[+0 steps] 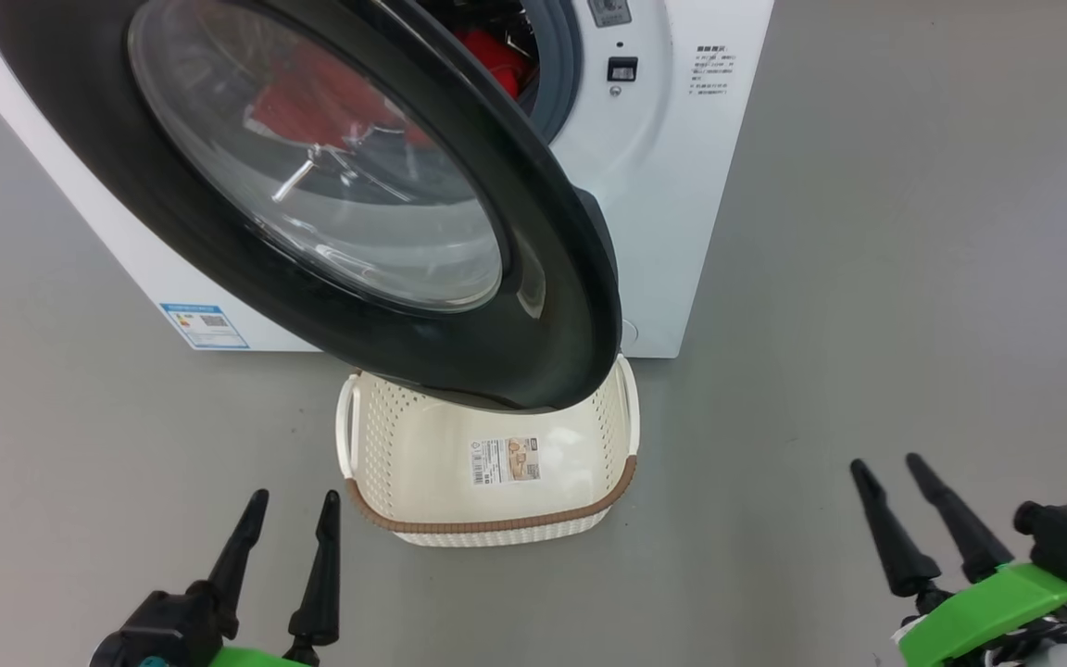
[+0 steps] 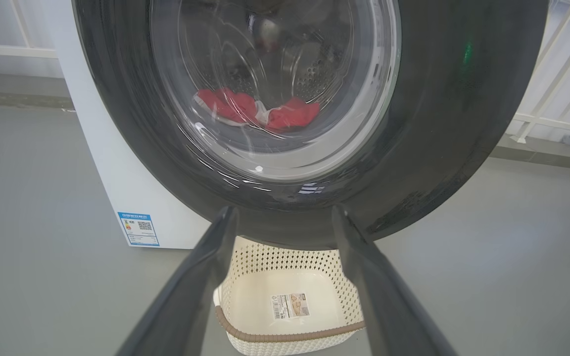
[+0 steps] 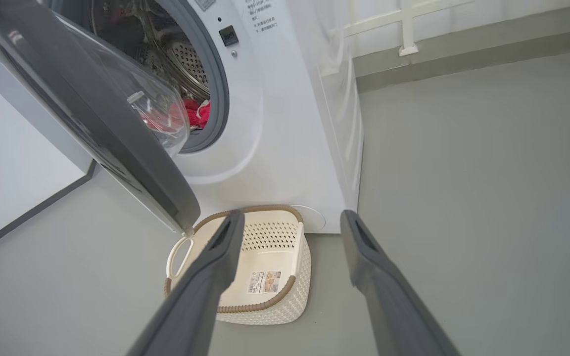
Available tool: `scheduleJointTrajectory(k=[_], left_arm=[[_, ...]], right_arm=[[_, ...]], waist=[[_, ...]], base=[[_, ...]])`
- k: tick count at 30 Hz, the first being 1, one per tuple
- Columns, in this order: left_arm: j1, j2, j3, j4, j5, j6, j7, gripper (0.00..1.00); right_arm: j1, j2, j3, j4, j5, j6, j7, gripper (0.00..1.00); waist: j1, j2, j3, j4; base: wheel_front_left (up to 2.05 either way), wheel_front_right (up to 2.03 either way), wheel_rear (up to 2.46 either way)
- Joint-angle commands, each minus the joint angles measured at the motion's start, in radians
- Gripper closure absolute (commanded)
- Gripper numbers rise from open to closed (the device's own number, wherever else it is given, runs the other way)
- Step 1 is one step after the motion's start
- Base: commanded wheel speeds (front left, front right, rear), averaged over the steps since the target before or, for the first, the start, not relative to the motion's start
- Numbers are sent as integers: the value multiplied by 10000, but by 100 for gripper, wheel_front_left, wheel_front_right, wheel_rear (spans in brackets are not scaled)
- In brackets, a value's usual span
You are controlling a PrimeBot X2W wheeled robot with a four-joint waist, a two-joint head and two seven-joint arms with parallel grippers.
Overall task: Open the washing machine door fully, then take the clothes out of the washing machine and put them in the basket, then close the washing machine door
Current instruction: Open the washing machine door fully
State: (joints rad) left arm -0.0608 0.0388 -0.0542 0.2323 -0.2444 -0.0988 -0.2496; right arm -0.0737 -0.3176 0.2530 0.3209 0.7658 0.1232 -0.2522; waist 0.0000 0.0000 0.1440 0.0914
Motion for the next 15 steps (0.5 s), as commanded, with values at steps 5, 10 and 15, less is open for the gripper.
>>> scheduleJointTrajectory(k=[5,10,15], left_arm=[[-61,114,314,-229,137,-63,-122,0],[-93,114,302,-273,137,-51,-122,0],[-77,114,263,-304,124,-46,-122,0]], right_arm=[[453,311,-1020,-680,-1357,75,-94,0],[783,720,-1869,-1030,-2420,75,-94,0],[1058,1094,-2276,-1141,-2831,75,-94,0]], waist=[[0,0,4,28],[0,0,37,59],[0,0,28,72]], base=[[0,0,0],[0,0,0],[0,0,0]])
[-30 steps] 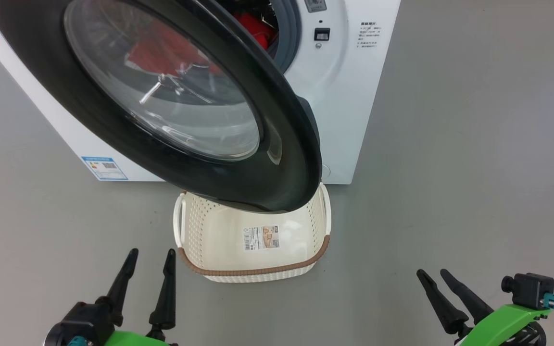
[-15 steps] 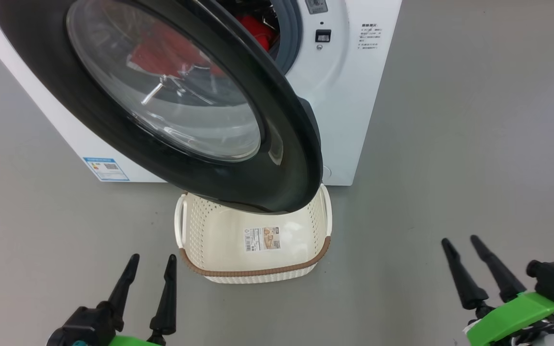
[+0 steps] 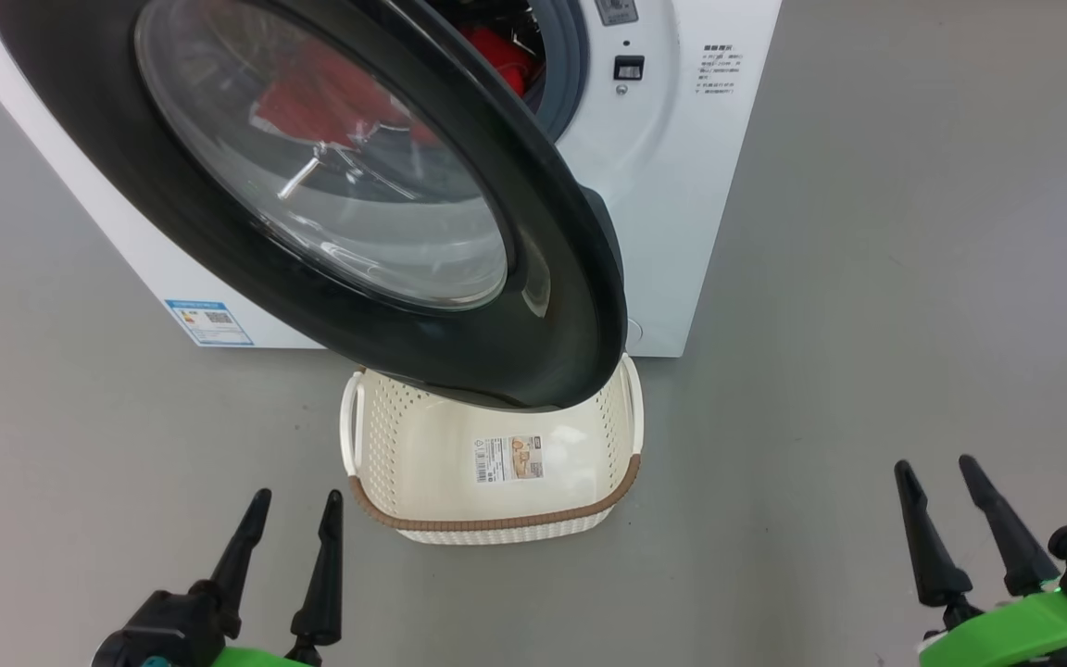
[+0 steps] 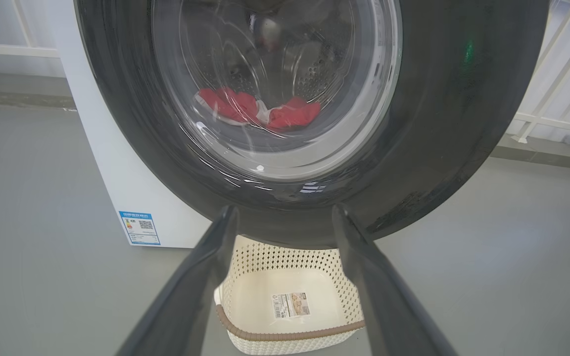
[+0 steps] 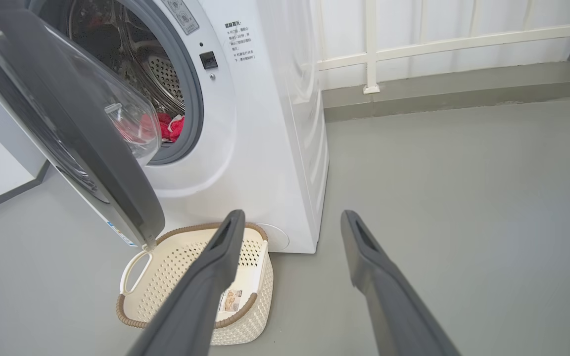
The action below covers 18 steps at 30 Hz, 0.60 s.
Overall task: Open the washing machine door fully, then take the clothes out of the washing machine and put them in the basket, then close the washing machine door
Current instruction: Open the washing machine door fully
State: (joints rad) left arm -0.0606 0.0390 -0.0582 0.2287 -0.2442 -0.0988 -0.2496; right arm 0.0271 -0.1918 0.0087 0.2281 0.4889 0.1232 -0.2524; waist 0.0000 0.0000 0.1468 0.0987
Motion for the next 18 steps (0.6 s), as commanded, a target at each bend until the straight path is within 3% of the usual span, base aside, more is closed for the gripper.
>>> scheduleJointTrajectory(k=[1,18], left_arm=[[-75,112,294,-262,118,-45,-122,0],[-115,112,283,-269,112,-24,-122,0]], right_arm=[[91,-132,152,-177,-111,75,-93,0],[108,-43,194,-83,-68,75,-93,0]], waist=[[0,0,-9,2],[0,0,-8,5]], base=[[0,0,0],[0,0,0]])
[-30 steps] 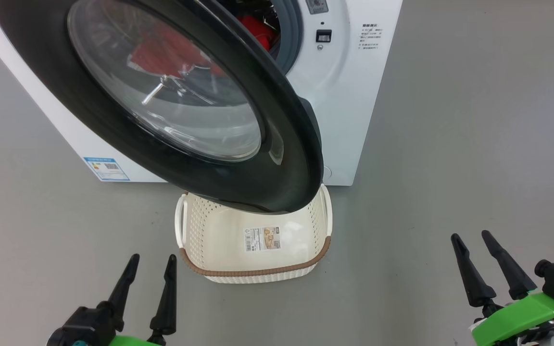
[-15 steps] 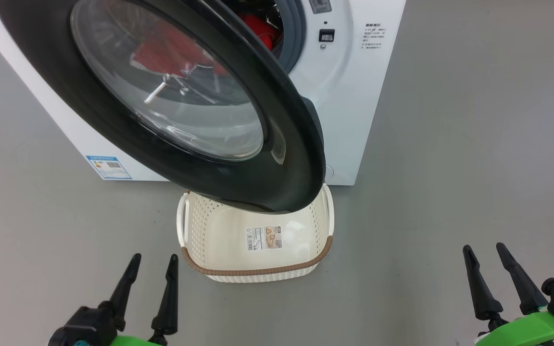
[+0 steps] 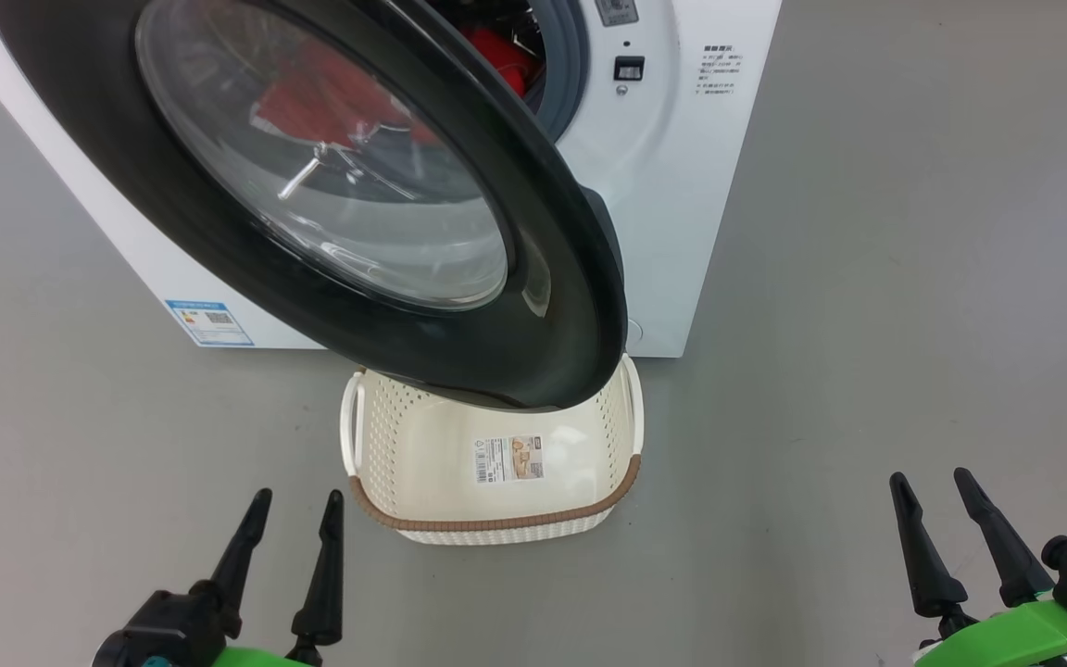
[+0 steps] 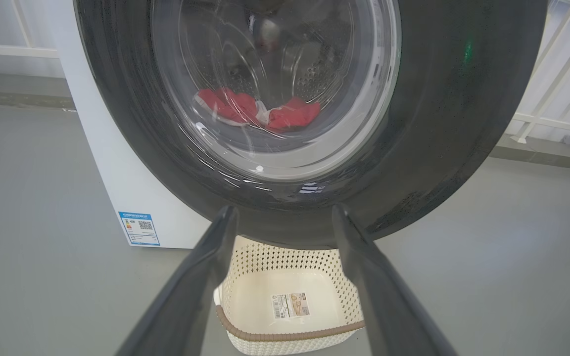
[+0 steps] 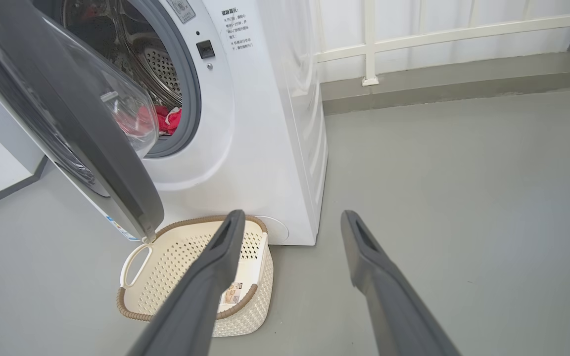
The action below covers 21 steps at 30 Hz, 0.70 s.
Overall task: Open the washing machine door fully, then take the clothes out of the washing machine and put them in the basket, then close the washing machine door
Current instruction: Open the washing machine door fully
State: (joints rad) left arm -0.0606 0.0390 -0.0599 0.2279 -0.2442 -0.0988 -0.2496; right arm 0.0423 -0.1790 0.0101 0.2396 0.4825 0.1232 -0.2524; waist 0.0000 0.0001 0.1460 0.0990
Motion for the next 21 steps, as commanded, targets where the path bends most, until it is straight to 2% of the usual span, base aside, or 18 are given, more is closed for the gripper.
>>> scheduleJointTrajectory(k=[1,9,10,11,12,21], left_arm=[[-117,112,300,-265,109,-20,-122,0],[-117,112,257,-269,72,-8,-122,0],[-119,112,250,-272,66,-5,-122,0],[-117,112,244,-274,59,-2,-122,0],[-117,112,238,-278,52,1,-122,0],[-212,112,152,-291,-8,23,-122,0]], right_arm=[[-48,-172,176,-197,1,75,-93,0],[-104,-205,356,-200,324,75,-93,0],[-132,-189,389,-224,392,75,-93,19],[-166,-159,405,-266,493,75,-93,84],[-205,-122,421,-313,630,75,-93,100],[-1081,-4,971,-1088,1950,75,-93,100]], waist=[[0,-1,5,5],[0,-1,17,53],[0,-1,20,59],[0,-1,22,68],[0,-1,31,76],[0,-1,185,172]], base=[[0,0,0],[0,0,0],[0,0,0],[0,0,0],[0,0,0],[0,0,0]])
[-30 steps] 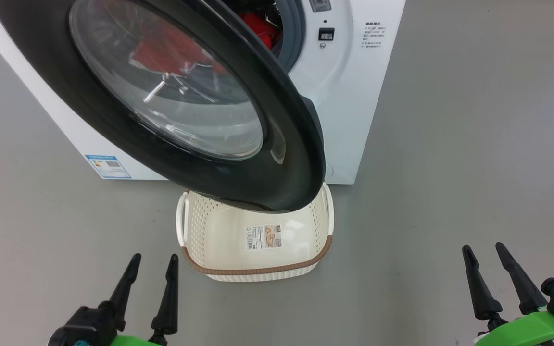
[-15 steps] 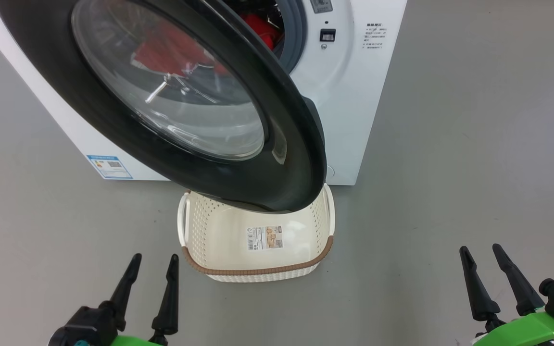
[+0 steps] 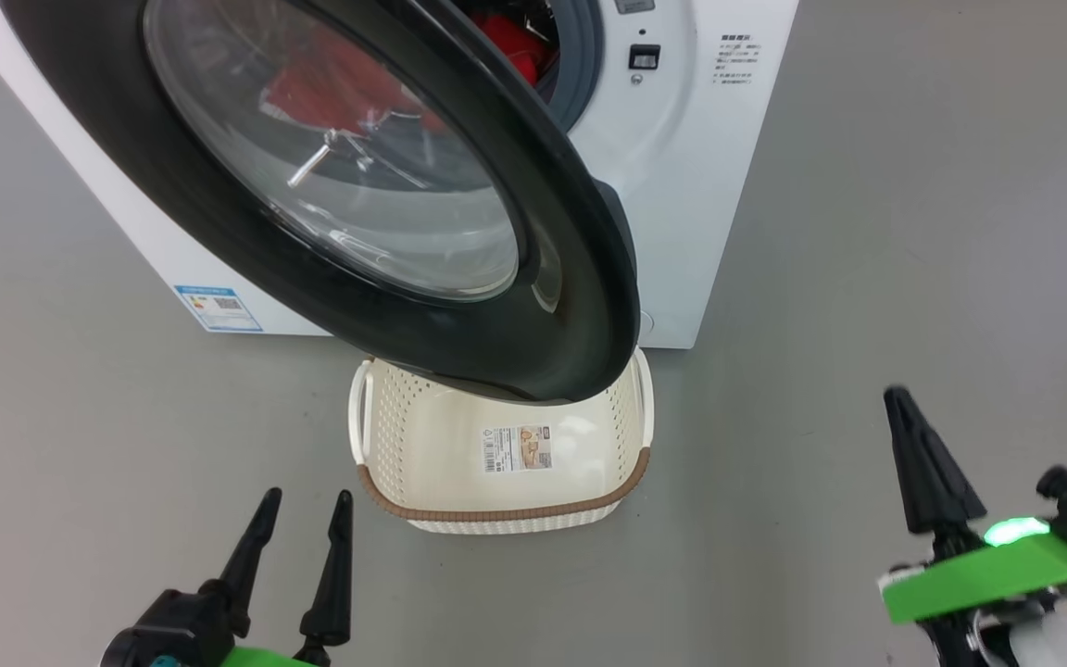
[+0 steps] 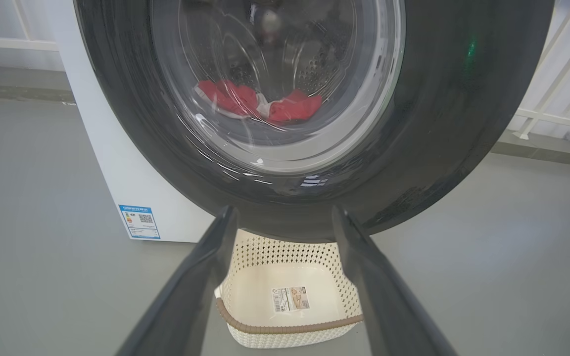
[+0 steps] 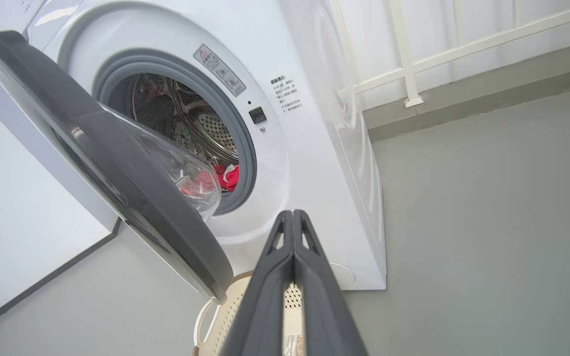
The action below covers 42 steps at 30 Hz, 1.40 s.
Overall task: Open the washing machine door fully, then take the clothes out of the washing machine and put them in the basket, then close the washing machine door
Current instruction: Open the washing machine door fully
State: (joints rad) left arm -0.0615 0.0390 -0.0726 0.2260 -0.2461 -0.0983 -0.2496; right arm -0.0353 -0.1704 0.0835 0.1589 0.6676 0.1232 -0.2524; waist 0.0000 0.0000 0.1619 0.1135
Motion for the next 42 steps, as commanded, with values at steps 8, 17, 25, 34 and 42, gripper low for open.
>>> scheduleJointTrajectory(k=[8,17,25,34,42], left_arm=[[-331,112,84,-300,-103,50,-122,0],[-578,112,-265,-279,-286,77,-122,0],[-756,112,-659,-269,-523,130,-122,0],[-902,112,-1142,-279,-799,192,-122,0],[-949,112,-1371,-276,-948,276,-122,0]], right_arm=[[-1684,-104,783,-855,1867,75,-93,100],[-3459,-456,2088,-787,5826,75,-93,100],[-4611,-943,2712,-723,9644,75,1642,100],[-5457,-845,1574,1097,11847,75,6021,100],[-6042,-750,1290,2113,11990,75,7825,100]], waist=[[0,0,270,270],[0,0,644,683],[0,0,975,1062],[0,0,1261,1514],[0,0,1344,1749]], base=[[0,0,0],[0,0,0],[0,0,0],[0,0,0],[0,0,0]])
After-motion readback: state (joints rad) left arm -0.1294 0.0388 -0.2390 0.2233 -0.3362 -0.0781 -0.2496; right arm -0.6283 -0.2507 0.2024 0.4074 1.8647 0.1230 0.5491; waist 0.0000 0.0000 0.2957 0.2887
